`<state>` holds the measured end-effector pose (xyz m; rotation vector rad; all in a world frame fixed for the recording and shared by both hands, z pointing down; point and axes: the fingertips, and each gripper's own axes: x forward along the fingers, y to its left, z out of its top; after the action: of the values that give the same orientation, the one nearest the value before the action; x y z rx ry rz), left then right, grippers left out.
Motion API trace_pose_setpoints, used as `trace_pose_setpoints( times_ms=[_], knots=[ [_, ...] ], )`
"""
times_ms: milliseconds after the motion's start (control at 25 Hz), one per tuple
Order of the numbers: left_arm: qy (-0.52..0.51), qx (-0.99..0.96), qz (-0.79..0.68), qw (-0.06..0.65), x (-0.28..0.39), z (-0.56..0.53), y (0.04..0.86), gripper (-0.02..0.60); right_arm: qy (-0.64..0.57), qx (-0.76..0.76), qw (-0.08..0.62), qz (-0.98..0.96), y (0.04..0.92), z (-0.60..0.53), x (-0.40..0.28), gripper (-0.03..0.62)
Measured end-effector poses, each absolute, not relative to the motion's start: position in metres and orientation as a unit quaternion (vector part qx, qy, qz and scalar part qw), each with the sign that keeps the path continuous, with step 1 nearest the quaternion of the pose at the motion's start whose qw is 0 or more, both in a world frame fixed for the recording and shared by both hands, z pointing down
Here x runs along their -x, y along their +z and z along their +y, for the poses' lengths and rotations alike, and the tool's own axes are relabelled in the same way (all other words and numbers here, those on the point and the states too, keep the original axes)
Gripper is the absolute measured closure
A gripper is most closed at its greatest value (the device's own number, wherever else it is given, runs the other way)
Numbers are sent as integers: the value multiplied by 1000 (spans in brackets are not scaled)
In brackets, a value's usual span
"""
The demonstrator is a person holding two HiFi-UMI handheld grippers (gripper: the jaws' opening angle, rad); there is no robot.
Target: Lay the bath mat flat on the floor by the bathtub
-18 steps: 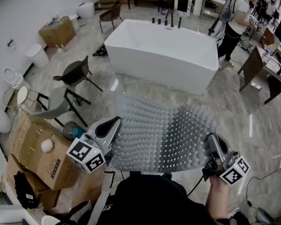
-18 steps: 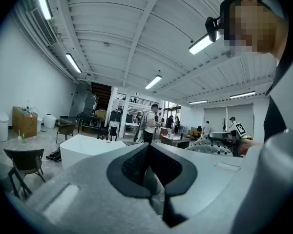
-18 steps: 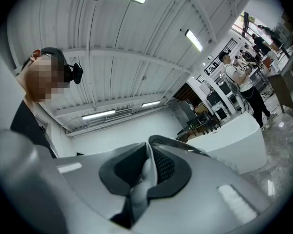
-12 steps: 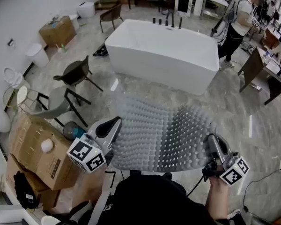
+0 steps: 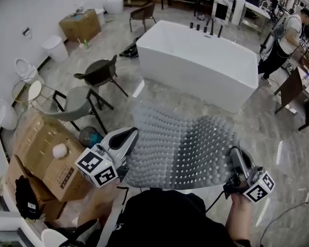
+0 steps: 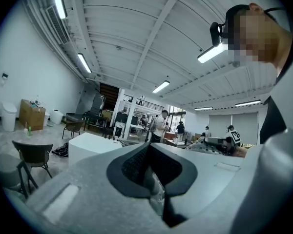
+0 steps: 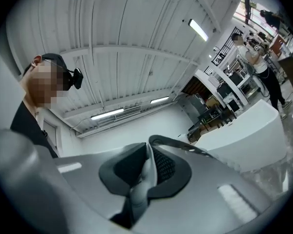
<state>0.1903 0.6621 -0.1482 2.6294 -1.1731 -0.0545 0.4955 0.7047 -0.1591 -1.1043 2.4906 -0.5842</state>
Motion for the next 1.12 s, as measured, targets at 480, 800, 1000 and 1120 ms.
trace_pose_setpoints(
  times_ms=[480,800,1000,1120],
  knots=[
    [-1,-881,-461,102,-102,627,-140,574,-238,337,166,896,-136,637,-410,576],
    [0,-867,-487,104,-83,534,-132,574,-250,314,166,901,-122,525,-386,576],
    [-21,-879,-466,97,-86,463,-142,574,-244,300,159,908,-118,445,-379,576],
    [-22,-874,-474,108,-86,420,-143,574,-242,288,164,912,-124,404,-380,576]
  ],
)
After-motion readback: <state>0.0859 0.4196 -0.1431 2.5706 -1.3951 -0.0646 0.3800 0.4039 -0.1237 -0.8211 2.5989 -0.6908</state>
